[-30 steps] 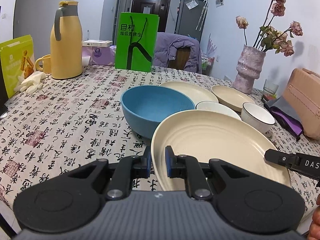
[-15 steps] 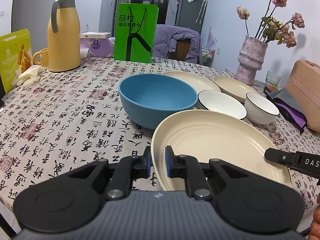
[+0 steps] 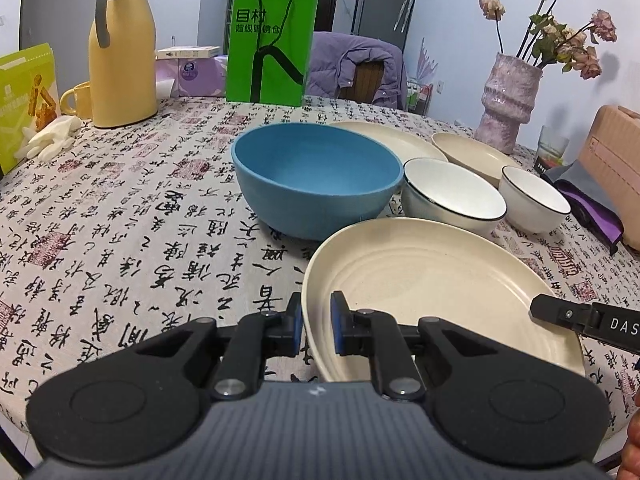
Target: Organize plates and bowls
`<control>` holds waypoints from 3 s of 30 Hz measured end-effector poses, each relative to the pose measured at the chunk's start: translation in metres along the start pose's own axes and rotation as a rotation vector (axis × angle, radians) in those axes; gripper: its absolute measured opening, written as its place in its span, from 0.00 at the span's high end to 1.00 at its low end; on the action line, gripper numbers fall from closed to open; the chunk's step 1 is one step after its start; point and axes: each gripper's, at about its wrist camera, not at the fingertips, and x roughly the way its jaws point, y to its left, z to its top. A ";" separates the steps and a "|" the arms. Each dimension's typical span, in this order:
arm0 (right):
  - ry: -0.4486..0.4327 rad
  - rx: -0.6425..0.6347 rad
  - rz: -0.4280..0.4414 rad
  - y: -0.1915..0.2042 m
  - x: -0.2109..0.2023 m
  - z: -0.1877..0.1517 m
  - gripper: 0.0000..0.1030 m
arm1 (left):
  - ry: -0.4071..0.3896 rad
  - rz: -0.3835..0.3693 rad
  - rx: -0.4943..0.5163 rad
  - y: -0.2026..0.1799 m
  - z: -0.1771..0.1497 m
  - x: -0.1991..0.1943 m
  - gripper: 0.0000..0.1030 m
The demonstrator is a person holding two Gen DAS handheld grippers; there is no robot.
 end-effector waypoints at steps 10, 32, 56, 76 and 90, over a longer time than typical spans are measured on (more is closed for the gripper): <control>0.018 -0.004 -0.015 -0.003 0.008 -0.004 0.92 | 0.026 0.001 0.002 0.000 -0.005 0.012 0.86; 0.023 -0.022 -0.025 -0.006 0.011 -0.007 0.93 | 0.043 -0.021 -0.023 0.004 -0.009 0.018 0.86; -0.019 -0.048 0.040 0.000 0.002 -0.003 0.53 | -0.048 -0.038 -0.015 0.008 -0.001 -0.001 0.45; -0.074 -0.094 0.030 0.011 -0.017 0.005 0.00 | -0.177 -0.059 0.027 0.005 0.004 -0.035 0.00; -0.082 -0.110 0.050 0.021 -0.021 0.008 0.00 | -0.195 -0.080 0.014 0.006 0.009 -0.047 0.00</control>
